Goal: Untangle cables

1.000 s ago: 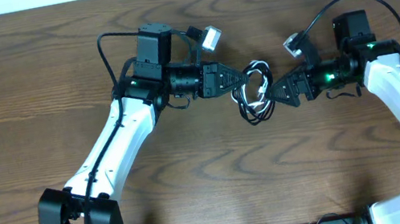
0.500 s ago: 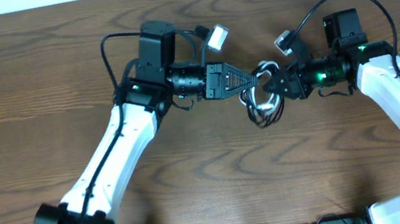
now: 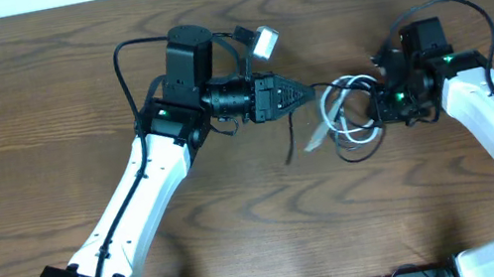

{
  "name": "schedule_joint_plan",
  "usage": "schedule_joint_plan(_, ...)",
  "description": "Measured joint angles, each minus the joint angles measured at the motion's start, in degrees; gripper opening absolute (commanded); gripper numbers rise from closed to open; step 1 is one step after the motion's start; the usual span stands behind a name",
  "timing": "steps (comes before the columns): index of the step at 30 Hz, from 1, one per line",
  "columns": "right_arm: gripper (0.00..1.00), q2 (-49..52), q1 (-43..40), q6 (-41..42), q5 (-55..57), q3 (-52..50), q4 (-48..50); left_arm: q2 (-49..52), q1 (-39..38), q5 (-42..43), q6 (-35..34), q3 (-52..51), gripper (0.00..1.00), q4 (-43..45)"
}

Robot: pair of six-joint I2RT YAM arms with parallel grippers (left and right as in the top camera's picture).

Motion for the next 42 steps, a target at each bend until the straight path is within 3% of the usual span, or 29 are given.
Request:
schedule_joint_plan(6, 0.01, 0.0, 0.0, 8.7, 12.9, 0.0, -3.0, 0.0, -0.1, -0.7, 1.5, 0.0, 0.08, -0.5)
schedule_joint_plan(9, 0.01, 0.0, 0.0, 9.7, 14.2, 0.0, -3.1, 0.0, -0.1, -1.8, 2.3, 0.0, 0.17, -2.6)
schedule_joint_plan(10, 0.01, 0.0, 0.0, 9.8, 14.4, 0.0, -3.2, 0.0, 0.0, -2.9, 3.3, 0.0, 0.22, -4.7)
schedule_joint_plan(16, 0.01, 0.0, -0.4, 9.7, 14.2, -0.1, -3.4, -0.5, 0.0, -12.8, 8.7, 0.0, 0.25, -17.4)
schedule_joint_plan(22, 0.01, 0.0, -0.4, 5.2, 5.7, -0.1, -0.6, -0.5, 0.0, -17.9, 14.9, 0.0, 0.49, -21.6)
schedule_joint_plan(26, 0.01, 0.0, -0.4, 0.7, -3.8, -0.1, 1.5, -0.5, 0.0, -19.0, 17.1, 0.0, 0.56, -21.7)
schedule_joint_plan(33, 0.01, 0.0, -0.4, -4.2, -14.4, -0.1, 2.6, -0.5, 0.0, -21.3, 19.1, 0.0, 0.58, -21.8)
schedule_joint_plan(42, 0.01, 0.0, -0.4, -6.6, -19.1, -0.1, 3.0, 1.2, -0.3, -22.4, 19.4, 0.0, 0.59, -20.7)
